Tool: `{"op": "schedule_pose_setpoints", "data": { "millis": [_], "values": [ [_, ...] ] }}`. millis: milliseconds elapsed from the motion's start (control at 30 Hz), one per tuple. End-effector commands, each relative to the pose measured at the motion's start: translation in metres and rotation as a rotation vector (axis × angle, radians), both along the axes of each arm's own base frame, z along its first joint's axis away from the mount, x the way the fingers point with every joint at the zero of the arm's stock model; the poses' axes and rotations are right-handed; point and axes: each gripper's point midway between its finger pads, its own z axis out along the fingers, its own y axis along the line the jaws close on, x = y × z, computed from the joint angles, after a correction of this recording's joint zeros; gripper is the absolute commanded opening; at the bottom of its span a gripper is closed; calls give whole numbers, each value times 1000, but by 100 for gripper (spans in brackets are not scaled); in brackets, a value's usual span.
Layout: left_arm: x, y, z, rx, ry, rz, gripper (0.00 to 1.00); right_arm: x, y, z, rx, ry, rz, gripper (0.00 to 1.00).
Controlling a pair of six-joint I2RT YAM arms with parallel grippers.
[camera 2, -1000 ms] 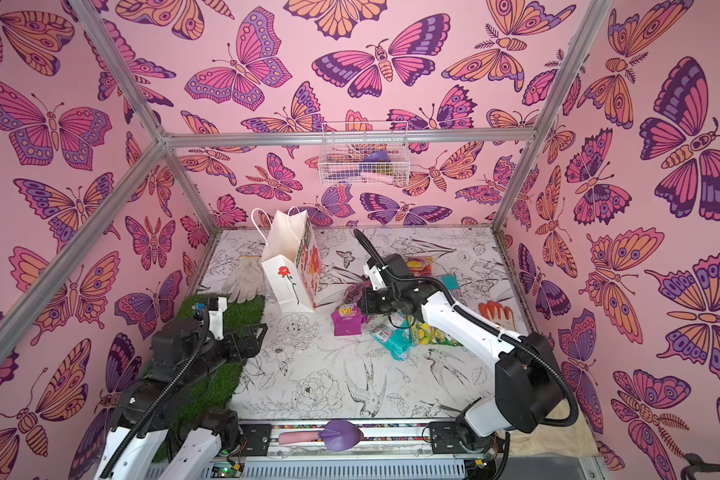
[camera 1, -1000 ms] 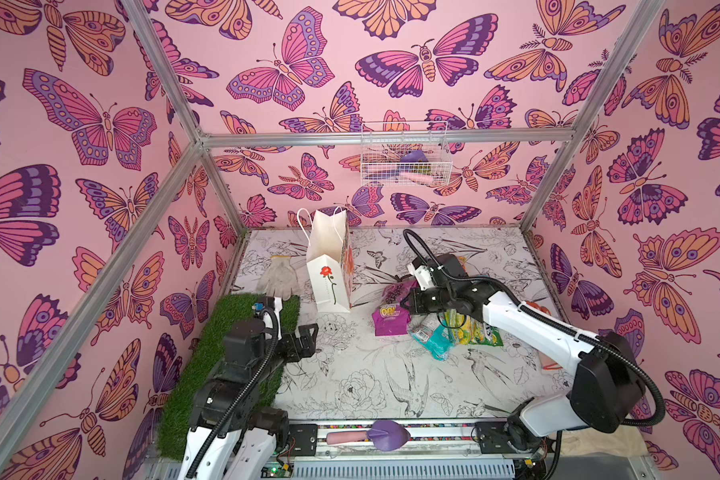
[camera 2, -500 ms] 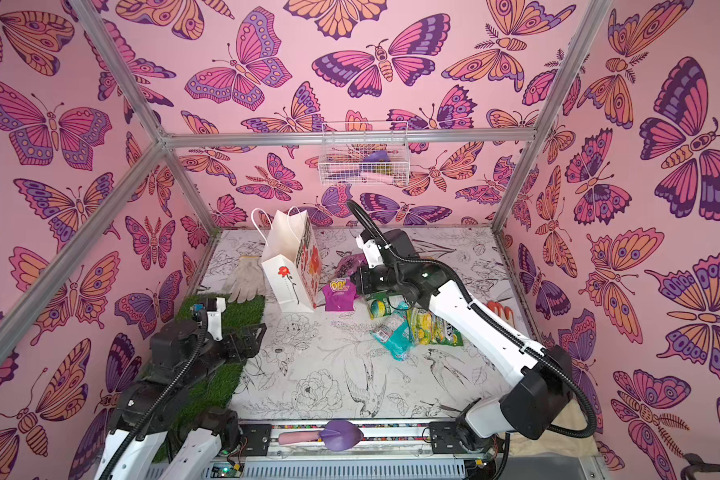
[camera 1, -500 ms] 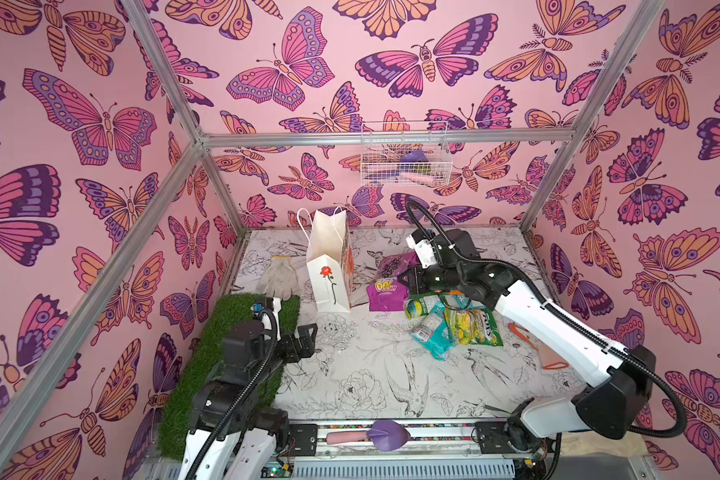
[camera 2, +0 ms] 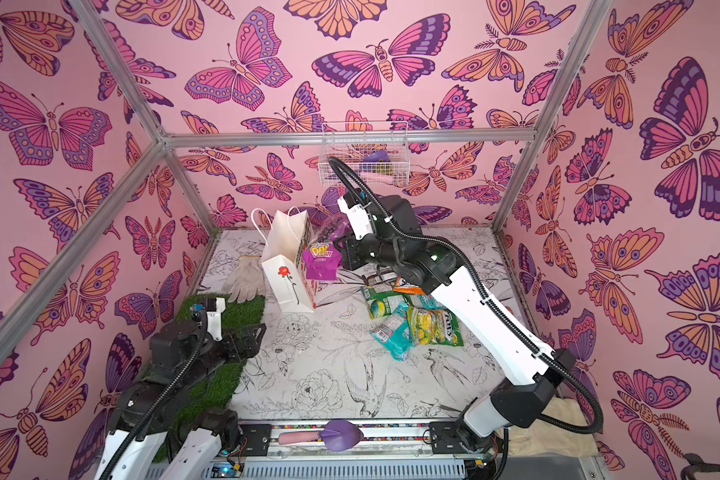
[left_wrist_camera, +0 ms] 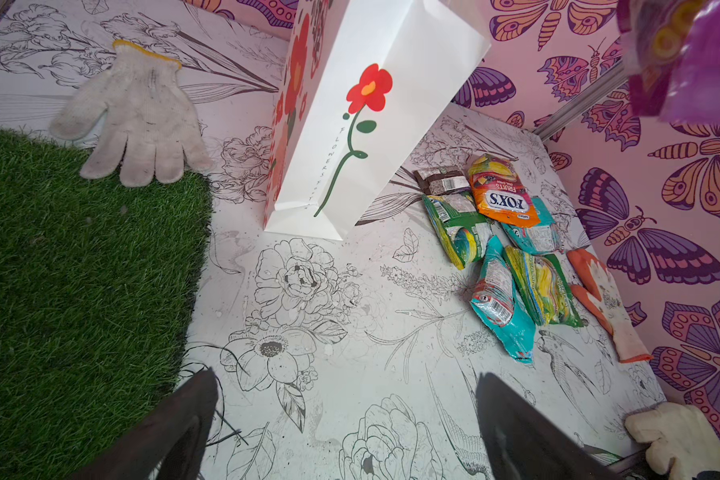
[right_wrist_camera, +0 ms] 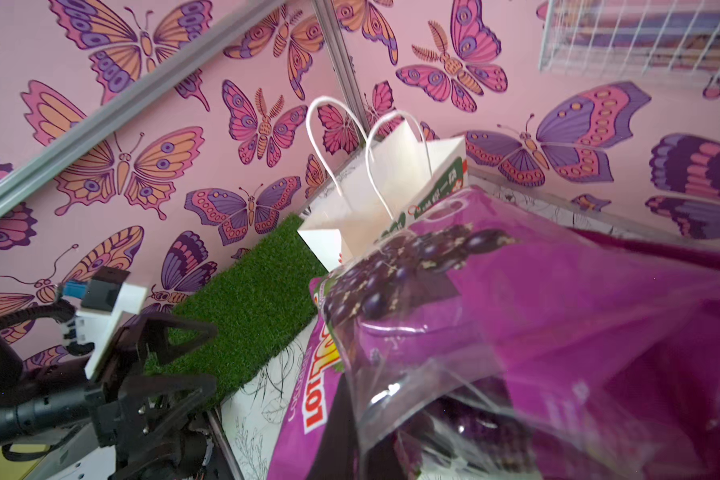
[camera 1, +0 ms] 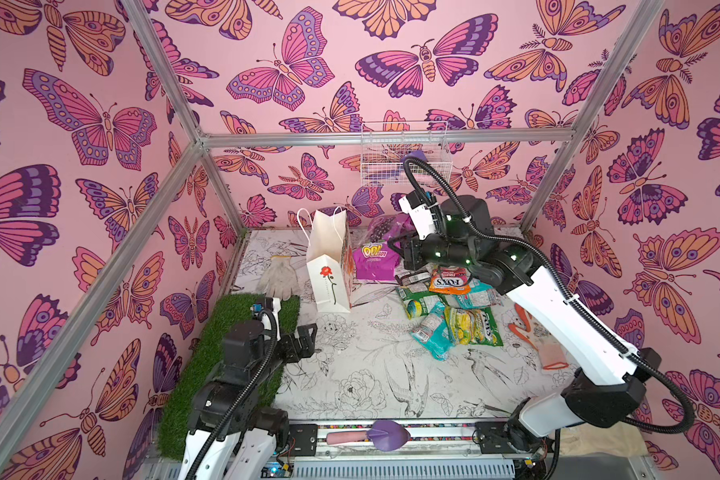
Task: Place the snacks into the paper bag
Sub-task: 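Carry the purple bag with the right gripper above the white paper bag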
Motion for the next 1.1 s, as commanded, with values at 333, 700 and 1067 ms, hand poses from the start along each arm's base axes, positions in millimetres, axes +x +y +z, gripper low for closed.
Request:
{"op": "schedule_pose_setpoints", "data": {
  "millis": [333,700,1067],
  "values": [
    [1,0,-5,2,3,4,99,5,58,90,-62,-403,17,0],
    [0,0,-2,0,-7,4,99,26,93,108,-18,-551,-7,0],
    [-1,1,-1,-4,-13,6,99,41,119,118,-3,-688,-56,0]
  ]
}}
